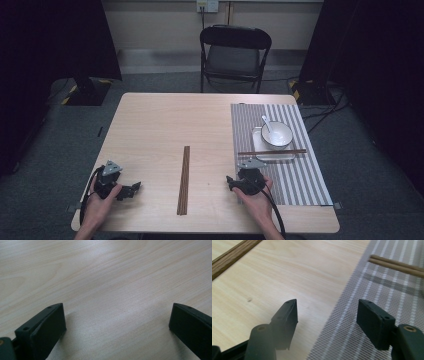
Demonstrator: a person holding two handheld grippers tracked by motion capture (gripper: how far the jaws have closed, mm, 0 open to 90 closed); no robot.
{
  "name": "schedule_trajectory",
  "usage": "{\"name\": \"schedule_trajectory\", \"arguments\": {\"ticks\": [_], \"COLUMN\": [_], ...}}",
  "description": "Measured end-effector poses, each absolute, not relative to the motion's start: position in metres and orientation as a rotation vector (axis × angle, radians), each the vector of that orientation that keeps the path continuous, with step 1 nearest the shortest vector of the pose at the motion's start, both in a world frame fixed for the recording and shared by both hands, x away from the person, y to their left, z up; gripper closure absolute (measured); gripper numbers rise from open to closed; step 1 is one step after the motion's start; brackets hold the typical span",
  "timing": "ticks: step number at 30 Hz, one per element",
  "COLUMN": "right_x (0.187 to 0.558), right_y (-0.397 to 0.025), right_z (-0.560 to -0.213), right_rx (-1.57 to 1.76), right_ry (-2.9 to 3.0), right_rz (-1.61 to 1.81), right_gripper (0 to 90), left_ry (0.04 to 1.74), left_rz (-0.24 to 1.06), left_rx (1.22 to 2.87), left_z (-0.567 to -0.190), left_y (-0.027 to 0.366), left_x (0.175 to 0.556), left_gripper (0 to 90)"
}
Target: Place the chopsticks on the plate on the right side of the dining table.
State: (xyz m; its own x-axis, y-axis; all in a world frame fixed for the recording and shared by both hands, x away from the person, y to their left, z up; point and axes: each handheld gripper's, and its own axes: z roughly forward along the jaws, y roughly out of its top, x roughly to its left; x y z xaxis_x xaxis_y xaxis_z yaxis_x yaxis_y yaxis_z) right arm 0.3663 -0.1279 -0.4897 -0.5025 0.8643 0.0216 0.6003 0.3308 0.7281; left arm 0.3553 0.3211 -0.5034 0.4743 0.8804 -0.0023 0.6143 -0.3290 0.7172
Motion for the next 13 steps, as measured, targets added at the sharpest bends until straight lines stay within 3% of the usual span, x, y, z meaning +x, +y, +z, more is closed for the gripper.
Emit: {"name": "schedule_trajectory", "arguments": {"ticks": [4,13], "right_x": [0.3643,0.3626], "right_y": [-0.1223,-0.1227], "right_z": [-0.4954,-0.4996], "right_rx": [1.274,1.23], "right_ry": [2.233,2.222], "right_rz": [0.962,0.983], "right_gripper": [27.1,24.4], "left_ry": [1.232,1.231], "left_rz": [0.52,0.518], "left_rx": [2.067,2.07], "left_z": [-0.5032,-0.5032], "left_y": [0.3214,0.3216], "left_x": [0.3551,0.3547], "left_gripper": [0.2,0.2]}}
